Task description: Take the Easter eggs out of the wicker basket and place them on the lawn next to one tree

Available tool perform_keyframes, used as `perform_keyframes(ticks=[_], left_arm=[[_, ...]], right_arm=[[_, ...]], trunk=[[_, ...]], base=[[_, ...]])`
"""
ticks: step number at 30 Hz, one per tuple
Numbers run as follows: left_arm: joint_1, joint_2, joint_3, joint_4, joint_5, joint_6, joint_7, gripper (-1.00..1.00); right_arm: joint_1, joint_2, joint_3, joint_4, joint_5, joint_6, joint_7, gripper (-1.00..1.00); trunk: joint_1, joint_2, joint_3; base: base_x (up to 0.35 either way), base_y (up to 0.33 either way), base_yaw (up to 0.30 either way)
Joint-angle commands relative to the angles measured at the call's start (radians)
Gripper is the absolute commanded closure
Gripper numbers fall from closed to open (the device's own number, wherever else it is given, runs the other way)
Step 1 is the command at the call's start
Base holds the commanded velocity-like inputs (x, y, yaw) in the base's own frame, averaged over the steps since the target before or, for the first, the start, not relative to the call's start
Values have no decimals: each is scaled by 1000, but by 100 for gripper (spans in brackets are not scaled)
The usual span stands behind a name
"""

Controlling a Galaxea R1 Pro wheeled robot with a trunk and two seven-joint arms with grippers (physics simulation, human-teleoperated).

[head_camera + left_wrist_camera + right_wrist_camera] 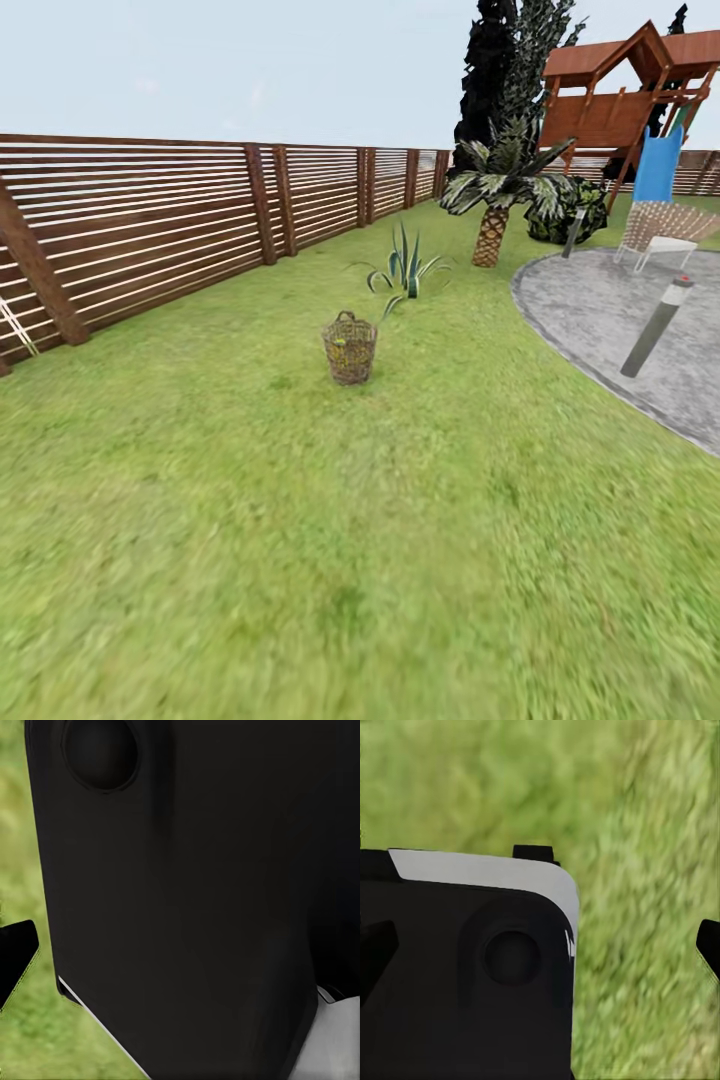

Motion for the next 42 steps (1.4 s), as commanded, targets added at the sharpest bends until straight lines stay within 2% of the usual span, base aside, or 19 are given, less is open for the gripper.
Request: perform_keyframes(ticks=[1,42], left_arm=[[0,0,3,-1,1,-1,-1,-100],[0,0,3,-1,1,-1,-1,-100]], right_arm=[[0,0,1,1,2,-3,0,-100],[0,0,1,1,-2,-3,-5,-100]], trunk=[[1,0,-1],[1,0,-1]], base=[[337,0,0],[337,0,0]])
